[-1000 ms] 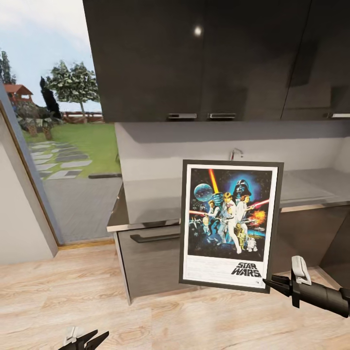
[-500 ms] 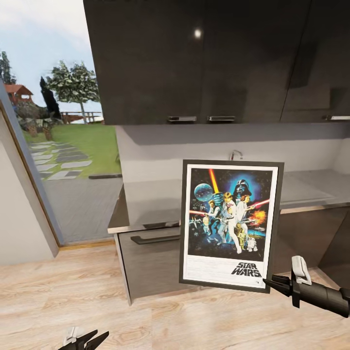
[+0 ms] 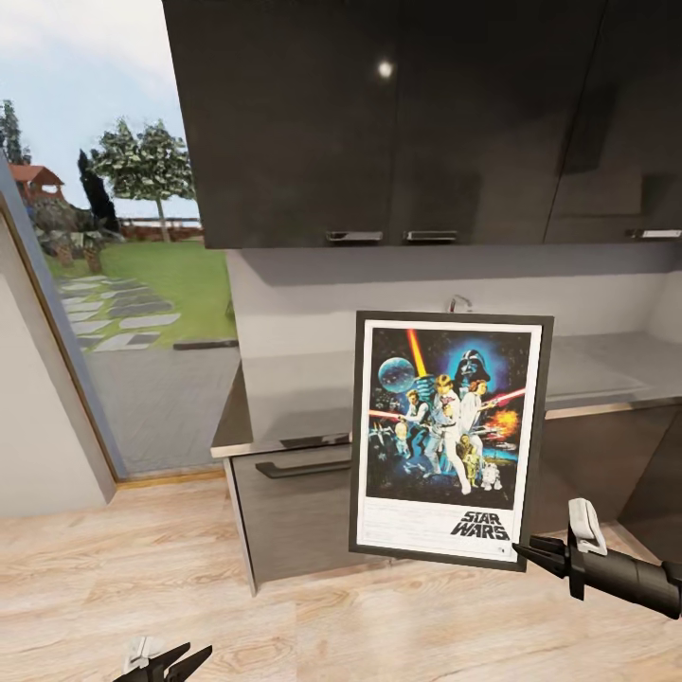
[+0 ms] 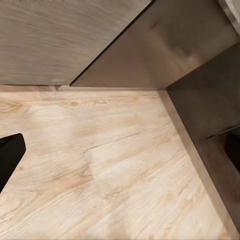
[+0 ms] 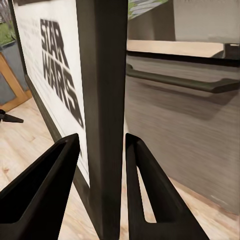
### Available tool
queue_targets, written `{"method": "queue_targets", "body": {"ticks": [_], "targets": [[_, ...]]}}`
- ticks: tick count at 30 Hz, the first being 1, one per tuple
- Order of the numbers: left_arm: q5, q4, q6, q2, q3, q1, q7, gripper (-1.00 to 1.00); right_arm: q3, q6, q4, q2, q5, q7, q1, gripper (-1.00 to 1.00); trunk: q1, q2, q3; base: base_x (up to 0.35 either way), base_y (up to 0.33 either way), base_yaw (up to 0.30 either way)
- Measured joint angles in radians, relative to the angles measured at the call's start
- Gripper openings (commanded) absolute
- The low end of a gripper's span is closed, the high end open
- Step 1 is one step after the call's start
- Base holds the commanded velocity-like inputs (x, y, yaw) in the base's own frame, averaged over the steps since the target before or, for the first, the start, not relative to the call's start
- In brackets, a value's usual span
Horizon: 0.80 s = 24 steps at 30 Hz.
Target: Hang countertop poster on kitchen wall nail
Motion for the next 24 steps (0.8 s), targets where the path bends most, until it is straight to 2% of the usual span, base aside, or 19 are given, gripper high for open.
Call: {"method": "queue_targets", "body": {"ticks": [24], "targets": [[0.0,0.0,0.0,0.0,0.0,0.0,0.0,1.0,0.0,0.0,0.0,0.0,0.0,0.0,0.0,-1.0,-0.092,0.168,0.076,0.0,0.0,0.0]]}}
